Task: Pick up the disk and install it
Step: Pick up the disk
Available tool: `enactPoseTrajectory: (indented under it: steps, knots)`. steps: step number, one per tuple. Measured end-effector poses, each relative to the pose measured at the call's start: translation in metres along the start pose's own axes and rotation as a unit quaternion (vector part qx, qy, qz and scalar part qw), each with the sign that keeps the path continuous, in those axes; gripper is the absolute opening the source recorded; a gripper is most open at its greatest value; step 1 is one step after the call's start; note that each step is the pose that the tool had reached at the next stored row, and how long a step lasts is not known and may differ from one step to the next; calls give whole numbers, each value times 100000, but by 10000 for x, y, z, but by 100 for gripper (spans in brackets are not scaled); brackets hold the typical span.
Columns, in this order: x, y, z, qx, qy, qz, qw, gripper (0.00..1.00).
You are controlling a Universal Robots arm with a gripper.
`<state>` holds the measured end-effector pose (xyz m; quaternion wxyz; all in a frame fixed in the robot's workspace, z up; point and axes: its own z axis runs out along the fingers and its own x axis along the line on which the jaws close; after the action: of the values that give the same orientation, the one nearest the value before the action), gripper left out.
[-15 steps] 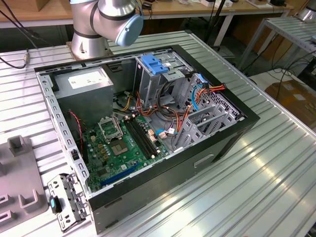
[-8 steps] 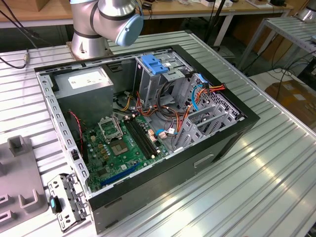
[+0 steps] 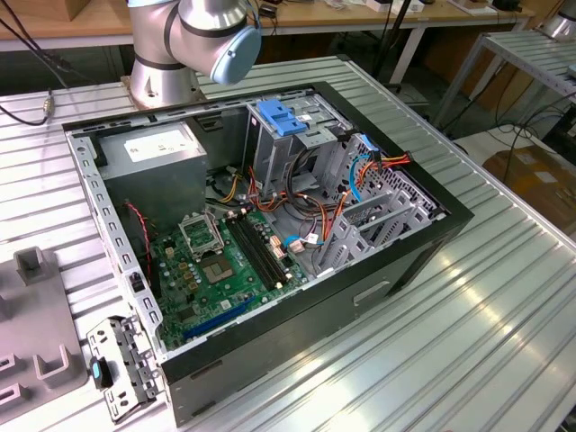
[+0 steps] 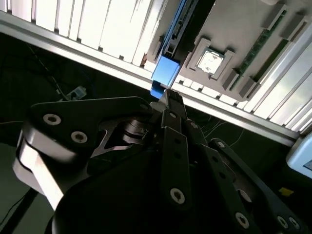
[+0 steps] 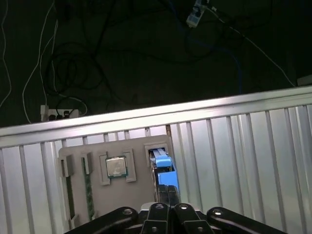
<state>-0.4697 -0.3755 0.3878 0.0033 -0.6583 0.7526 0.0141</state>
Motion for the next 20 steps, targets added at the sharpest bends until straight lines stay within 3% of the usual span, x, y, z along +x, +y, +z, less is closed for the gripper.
enactPoseTrajectory:
  steps: [2,3,5,6,8,9,10,11,12,20]
  knots:
    - [2,-1,2,741,-94,-483,99996,11]
    - [3,0,4,1377,-171,-990,99985,11]
    - [4,-2,7,1875,-236,-1437,99972,11]
    - [4,-1,8,1901,-236,-1468,99971,11]
    - [4,0,12,1999,-239,-1474,99969,24]
    - [4,0,23,2333,-215,-1480,99962,36]
    - [4,-1,34,2431,-223,-1487,99959,42]
    - [5,-2,69,2433,-223,-1488,99959,42]
    - [6,-2,107,2429,-217,-1476,99959,48]
    - [12,8,266,2454,-205,-820,99966,48]
